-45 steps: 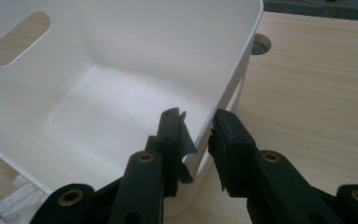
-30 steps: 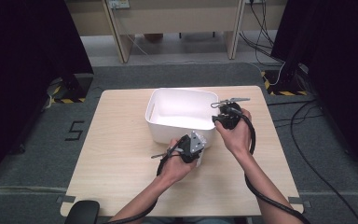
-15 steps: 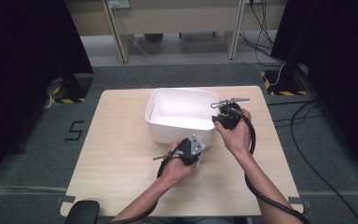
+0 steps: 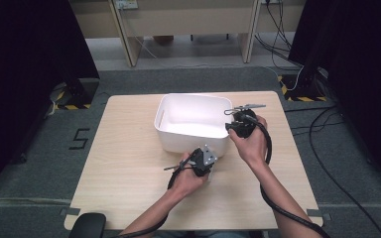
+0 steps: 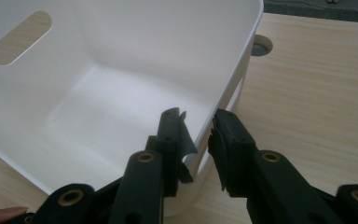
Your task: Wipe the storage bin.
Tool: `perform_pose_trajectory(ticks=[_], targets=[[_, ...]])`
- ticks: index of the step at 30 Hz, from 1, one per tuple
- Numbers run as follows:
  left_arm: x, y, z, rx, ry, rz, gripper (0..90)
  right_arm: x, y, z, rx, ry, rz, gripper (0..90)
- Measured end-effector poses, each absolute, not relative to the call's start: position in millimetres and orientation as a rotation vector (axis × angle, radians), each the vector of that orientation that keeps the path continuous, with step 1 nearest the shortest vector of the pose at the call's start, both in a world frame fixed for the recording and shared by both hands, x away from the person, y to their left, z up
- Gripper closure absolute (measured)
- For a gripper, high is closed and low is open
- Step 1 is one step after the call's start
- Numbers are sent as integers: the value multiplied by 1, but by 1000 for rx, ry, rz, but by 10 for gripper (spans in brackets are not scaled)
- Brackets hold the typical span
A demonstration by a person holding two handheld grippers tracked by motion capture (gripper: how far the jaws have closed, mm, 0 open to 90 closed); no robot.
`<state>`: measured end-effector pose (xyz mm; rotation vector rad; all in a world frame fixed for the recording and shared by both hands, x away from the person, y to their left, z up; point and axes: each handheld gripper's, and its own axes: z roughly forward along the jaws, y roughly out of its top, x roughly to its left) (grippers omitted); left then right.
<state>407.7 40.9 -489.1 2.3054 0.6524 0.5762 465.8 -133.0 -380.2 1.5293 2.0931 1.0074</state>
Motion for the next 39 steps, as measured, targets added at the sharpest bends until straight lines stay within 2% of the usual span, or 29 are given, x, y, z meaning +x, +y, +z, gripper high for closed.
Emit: perform_pose_trajectory(ticks=[39], targets=[[408,13,-486,2284,636,548,769,466,-132,-380,1529,2088,1011,738]])
